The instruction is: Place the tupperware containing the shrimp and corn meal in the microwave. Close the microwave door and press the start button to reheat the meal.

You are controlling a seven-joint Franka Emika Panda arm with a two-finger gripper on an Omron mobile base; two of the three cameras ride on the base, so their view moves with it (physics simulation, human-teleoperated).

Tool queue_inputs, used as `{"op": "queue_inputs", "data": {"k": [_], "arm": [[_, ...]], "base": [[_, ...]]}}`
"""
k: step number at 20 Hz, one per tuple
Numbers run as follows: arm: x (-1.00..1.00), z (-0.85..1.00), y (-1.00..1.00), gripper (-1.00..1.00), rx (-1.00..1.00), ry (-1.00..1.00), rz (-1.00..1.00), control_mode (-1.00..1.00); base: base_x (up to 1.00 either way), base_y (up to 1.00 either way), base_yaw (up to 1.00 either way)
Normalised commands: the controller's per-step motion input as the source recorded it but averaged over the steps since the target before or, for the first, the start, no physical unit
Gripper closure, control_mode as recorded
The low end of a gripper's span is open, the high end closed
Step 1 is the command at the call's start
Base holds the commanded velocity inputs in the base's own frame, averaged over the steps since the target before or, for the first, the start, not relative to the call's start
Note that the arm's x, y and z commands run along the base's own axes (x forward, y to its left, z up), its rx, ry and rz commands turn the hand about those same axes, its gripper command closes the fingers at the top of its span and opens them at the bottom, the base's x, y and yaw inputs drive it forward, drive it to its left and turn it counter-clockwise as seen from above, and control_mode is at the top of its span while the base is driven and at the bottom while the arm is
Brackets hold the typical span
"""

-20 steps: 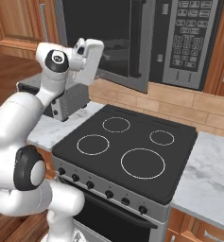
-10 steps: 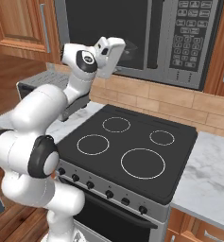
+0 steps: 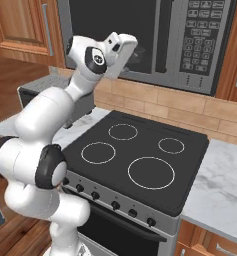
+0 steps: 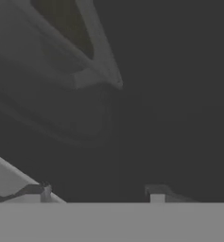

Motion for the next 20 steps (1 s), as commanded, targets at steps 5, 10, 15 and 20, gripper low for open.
{"op": "queue_inputs", "data": {"k": [5, 10, 15, 20], "arm": [[-0.92, 0.0, -0.36, -1.0, 0.01, -0.29, 0.17, -1.0], [-0.88, 0.0, -0.61, -1.0, 0.14, -0.24, 0.07, -1.0], [-0.49, 0.0, -0.54, -1.0, 0.13, -0.07, 0.09, -1.0], [-0.32, 0.05, -0.32, -1.0, 0.09, -0.07, 0.05, -1.0]], "base": [[0.0, 0.0, 0.0], [0.0, 0.0, 0.0], [0.0, 0.0, 0.0], [0.0, 0.0, 0.0]]}}
